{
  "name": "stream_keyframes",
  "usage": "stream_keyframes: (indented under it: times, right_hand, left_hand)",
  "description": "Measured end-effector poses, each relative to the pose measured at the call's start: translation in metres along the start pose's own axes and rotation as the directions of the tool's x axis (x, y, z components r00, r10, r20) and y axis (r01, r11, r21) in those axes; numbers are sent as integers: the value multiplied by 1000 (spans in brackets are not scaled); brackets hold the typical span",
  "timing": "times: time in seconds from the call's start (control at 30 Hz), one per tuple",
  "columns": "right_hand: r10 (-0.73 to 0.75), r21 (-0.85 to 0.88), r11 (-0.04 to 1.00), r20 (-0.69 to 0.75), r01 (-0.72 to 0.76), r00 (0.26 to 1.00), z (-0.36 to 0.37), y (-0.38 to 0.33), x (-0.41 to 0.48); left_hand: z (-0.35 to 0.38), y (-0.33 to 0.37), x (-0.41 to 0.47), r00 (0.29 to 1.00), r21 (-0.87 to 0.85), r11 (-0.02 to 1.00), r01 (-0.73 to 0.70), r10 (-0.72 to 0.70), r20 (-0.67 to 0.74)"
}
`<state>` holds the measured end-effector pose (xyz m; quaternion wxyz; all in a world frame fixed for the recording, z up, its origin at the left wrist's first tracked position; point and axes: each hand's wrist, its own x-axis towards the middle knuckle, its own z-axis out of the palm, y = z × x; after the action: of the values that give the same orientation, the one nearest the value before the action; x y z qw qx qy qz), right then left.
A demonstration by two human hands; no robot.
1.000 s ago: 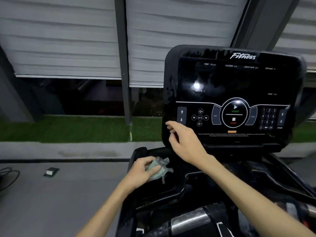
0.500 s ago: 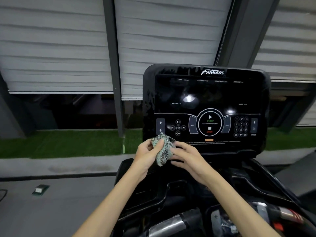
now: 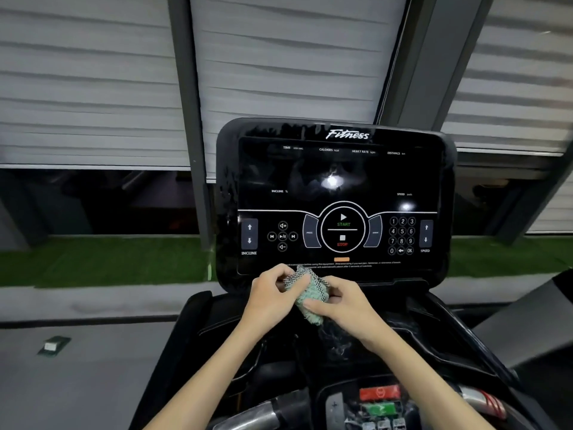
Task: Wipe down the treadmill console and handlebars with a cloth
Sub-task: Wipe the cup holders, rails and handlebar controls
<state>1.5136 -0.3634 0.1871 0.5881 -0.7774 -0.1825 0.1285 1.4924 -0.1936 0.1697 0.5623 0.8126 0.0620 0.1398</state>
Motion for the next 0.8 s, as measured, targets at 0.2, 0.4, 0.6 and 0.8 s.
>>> stream_keyframes:
  times: [0.2, 0.4, 0.6, 0.8]
  right_hand:
    - [-25, -206, 978, -25, 19, 999, -48, 26, 5]
    - [-27, -356, 934, -17, 20, 999, -87, 50, 19]
    - [-113, -455, 870, 189, 190, 975, -67, 69, 26]
    - [-293, -663, 454, 521, 596, 802, -26, 91, 33]
  left_hand:
    - [44, 9, 4, 988, 190, 970, -151, 148, 29]
    - [57, -9, 9, 871, 452, 791, -413, 488, -58]
    - [27, -23, 19, 771, 766, 552, -329, 625, -118]
    - [17, -36, 41, 760, 873, 192, -448, 596, 259]
